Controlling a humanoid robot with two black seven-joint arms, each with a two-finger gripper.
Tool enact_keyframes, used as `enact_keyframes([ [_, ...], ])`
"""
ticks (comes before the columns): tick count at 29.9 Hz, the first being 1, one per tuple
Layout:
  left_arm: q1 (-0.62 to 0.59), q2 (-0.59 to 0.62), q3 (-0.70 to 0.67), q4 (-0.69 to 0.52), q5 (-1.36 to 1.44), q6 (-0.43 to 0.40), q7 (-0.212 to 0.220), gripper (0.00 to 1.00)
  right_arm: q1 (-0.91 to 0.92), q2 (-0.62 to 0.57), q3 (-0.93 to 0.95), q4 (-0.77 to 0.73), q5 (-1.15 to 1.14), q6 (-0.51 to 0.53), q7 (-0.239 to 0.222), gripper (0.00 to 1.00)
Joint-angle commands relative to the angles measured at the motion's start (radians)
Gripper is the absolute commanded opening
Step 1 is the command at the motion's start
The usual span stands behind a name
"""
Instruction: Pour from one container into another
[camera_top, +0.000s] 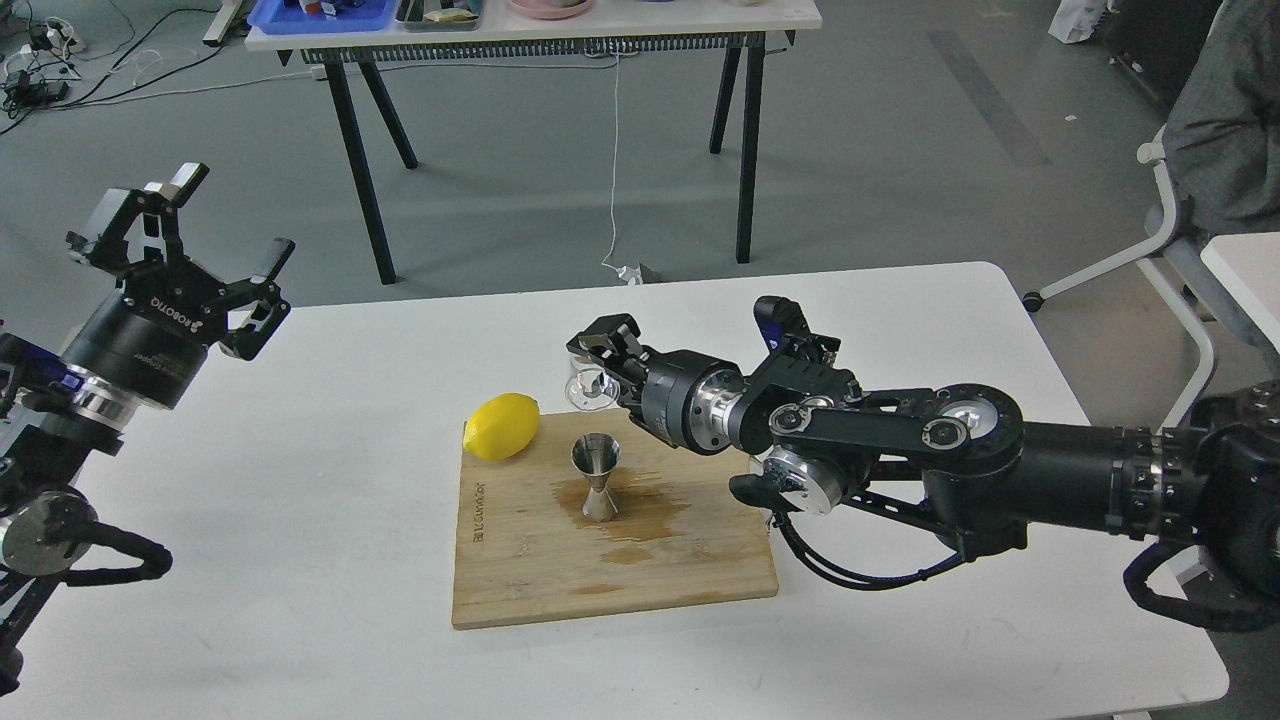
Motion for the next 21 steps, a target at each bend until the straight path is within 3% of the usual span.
enact_keyframes([
  [1,0.0,0.0,0.0,0.0,0.0,0.0,0.0,0.96,0.028,0.0,-0.031,-0.002,-0.005,0.0,0.0,0.4],
  [21,0.002,0.001,0.0,0.0,0.0,0.0,0.0,0.96,0.043,0.003,-0.081,0.0,-0.106,0.005,0.0,0.4],
])
